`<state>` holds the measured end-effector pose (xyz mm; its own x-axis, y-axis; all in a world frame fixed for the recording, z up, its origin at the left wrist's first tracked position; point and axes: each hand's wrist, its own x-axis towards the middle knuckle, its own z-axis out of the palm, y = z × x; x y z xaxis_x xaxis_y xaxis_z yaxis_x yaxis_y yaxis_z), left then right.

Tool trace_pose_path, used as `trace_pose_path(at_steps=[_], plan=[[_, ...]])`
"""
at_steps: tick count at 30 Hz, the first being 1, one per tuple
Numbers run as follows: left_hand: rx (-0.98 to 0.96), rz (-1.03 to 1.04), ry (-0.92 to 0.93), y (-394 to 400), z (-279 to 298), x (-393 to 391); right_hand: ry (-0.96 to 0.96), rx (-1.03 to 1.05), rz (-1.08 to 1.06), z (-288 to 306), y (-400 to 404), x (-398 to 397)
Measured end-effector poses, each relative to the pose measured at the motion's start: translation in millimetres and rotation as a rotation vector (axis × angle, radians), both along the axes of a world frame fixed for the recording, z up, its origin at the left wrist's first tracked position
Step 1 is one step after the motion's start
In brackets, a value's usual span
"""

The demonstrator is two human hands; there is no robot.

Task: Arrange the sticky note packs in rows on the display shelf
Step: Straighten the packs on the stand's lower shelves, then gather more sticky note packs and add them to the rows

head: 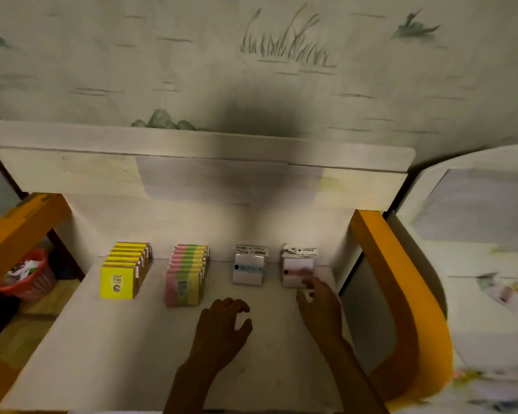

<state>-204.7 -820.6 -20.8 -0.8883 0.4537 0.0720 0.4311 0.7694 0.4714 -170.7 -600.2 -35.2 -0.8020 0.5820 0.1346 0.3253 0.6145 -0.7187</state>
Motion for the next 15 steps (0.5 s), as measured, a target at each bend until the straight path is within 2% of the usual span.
trace_pose_path(at_steps=[6, 10, 15], plan=[[-0.013, -0.092, -0.011, 12.9, 2.1, 11.1, -0.108, 0.020, 0.161, 22.2, -37.2, 43.5], [0.025, -0.194, -0.057, 18.0, 4.3, 31.3, -0.112, 0.023, 0.147, 28.6, -52.4, 75.6], [0.065, -0.258, -0.090, 22.8, 7.1, 70.1, -0.101, -0.110, 0.081, 21.9, -59.6, 125.4]])
